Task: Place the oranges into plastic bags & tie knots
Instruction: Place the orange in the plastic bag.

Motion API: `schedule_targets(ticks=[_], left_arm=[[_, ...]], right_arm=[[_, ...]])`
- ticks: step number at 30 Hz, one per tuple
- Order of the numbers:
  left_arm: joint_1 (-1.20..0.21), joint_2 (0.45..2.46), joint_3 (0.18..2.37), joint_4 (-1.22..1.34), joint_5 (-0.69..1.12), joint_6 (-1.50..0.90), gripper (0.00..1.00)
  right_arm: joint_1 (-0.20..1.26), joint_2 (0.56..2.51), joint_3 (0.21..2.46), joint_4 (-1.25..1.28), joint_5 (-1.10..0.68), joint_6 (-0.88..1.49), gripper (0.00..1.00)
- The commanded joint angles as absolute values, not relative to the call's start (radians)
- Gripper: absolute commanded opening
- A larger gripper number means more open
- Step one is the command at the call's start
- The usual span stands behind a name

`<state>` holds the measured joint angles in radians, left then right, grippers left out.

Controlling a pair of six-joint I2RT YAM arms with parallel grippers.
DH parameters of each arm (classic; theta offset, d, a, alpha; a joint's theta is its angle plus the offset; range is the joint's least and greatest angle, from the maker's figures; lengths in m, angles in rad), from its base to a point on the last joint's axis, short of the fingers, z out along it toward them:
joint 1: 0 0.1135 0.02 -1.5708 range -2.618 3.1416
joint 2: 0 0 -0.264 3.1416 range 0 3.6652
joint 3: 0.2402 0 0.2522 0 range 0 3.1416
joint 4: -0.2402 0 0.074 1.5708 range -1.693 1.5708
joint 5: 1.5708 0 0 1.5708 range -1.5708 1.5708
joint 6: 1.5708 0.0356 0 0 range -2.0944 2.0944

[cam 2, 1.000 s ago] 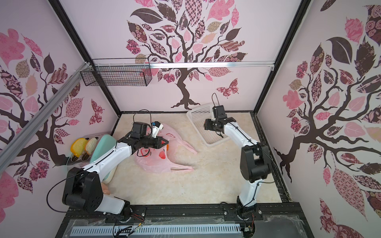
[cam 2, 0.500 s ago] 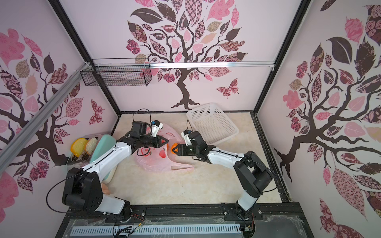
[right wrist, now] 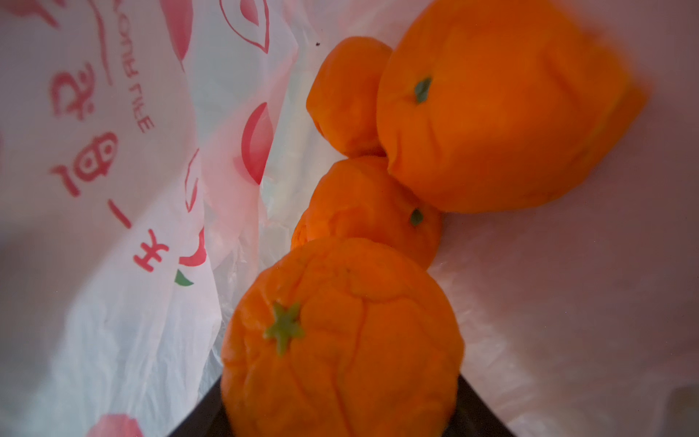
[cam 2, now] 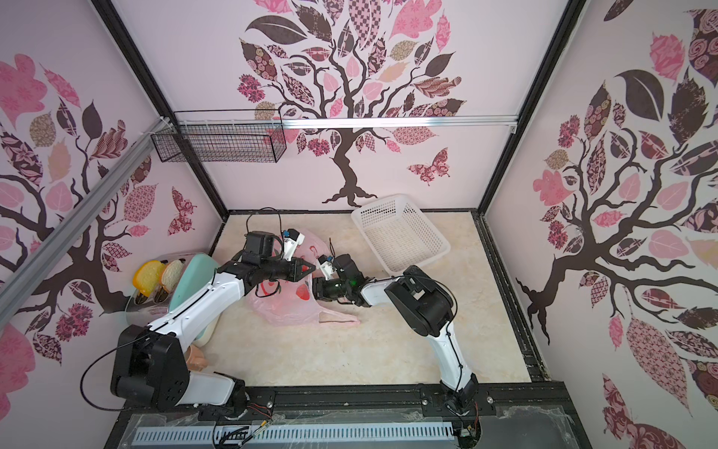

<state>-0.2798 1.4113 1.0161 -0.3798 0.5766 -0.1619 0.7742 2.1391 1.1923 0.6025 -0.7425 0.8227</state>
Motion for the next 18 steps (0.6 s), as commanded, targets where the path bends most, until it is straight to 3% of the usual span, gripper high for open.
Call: schedule_targets(ticks=[1, 4, 10, 18], left_arm=[[-0.277, 1.392, 1.005, -0.358, 0.568, -0.17, 0.0], [-0.276, 1.407, 1.007, -0.356, 0.575, -0.172, 0.0], [-0.277, 1.408, 0.987, -0.35, 0.58, -0.176, 0.0], [-0.276, 1.395, 0.997, -0.362, 0.59, -0.177, 0.0]], right_arm=[[0.794, 2.144, 1.222, 0.586, -0.804, 0.792, 0.61], [0.785, 2.144, 1.215, 0.589, -0.787, 0.819, 0.62], [0.739, 2.118, 1.195, 0.707, -0.69, 0.952, 0.48], [0.704, 2.154, 1.217, 0.865, -0.531, 1.036, 0.48]])
